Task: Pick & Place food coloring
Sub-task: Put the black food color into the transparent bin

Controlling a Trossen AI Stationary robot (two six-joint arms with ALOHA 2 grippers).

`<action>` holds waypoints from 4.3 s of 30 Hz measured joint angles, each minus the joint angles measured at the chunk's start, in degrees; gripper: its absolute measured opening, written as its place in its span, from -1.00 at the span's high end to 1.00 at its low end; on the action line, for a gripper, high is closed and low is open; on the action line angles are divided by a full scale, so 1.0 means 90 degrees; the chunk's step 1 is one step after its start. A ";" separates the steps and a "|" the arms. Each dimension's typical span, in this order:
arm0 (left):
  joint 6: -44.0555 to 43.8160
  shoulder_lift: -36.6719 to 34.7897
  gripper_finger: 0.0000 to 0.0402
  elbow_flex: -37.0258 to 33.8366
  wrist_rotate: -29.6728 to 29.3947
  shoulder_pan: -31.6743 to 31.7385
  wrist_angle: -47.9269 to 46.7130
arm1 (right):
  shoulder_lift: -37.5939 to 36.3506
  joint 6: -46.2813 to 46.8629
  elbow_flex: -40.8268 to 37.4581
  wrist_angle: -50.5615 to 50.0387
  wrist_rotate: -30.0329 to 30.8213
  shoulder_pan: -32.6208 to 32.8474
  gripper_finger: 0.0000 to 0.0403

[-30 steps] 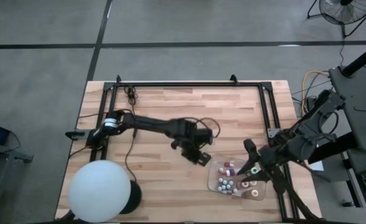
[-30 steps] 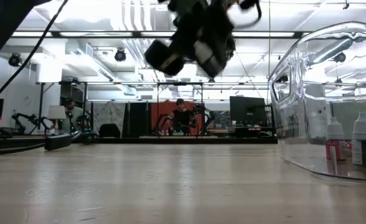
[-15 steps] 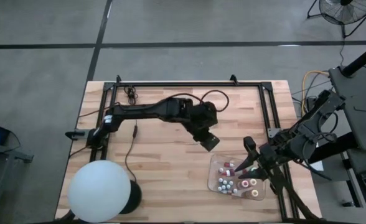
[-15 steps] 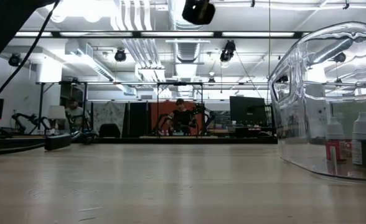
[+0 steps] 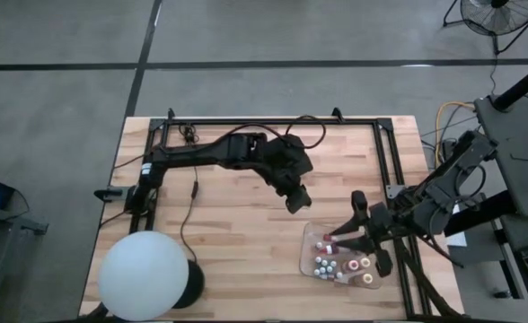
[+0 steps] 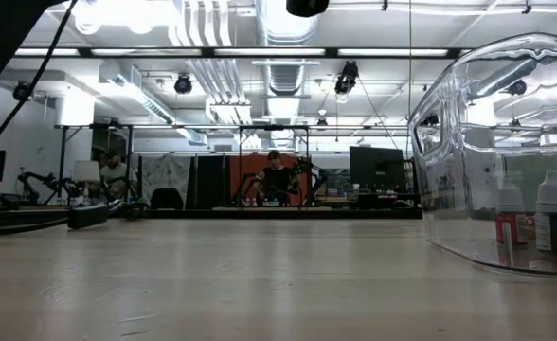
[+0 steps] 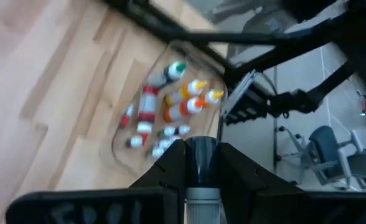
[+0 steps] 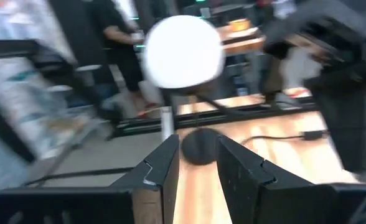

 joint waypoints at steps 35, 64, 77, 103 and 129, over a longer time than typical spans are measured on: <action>0.1062 -0.0608 0.78 -0.0060 -0.0290 0.0177 0.5802 | 0.0415 -0.4273 -0.0405 0.3995 0.1634 -0.1439 0.10; 0.1713 -0.0662 0.78 -0.0378 0.0143 0.0234 0.7777 | 0.1102 -0.4021 0.1727 0.2852 0.0140 -0.2622 0.25; 0.1712 -0.0986 0.78 -0.0468 0.0395 0.0432 0.7006 | 0.1268 -0.3633 0.2786 0.1728 0.0138 -0.2476 0.33; 0.2042 -0.0999 0.78 -0.0658 0.1109 0.0435 0.7052 | 0.1282 -0.3584 0.2823 0.1699 0.0406 -0.2471 0.33; 0.2626 -0.0995 0.78 -0.0658 0.0626 0.0437 0.6602 | 0.1285 -0.3533 0.2816 0.1769 0.1204 -0.2474 0.50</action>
